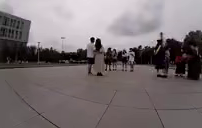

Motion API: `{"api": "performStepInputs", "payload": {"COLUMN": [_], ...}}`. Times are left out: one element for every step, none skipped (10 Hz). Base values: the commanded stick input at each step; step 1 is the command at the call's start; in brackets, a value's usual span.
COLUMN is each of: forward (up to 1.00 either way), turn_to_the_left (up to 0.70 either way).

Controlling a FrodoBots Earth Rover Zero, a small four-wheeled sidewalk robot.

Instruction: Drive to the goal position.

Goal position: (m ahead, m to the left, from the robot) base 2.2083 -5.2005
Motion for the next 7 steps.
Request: {"api": "performStepInputs", "payload": {"forward": [0.0, 0.0, 0.0, 0.0, 0.0, 0.0, 0.0], "turn_to_the_left": [-0.6, -0.6, -0.6, -0.6, -0.6, -0.6, -0.6]}}
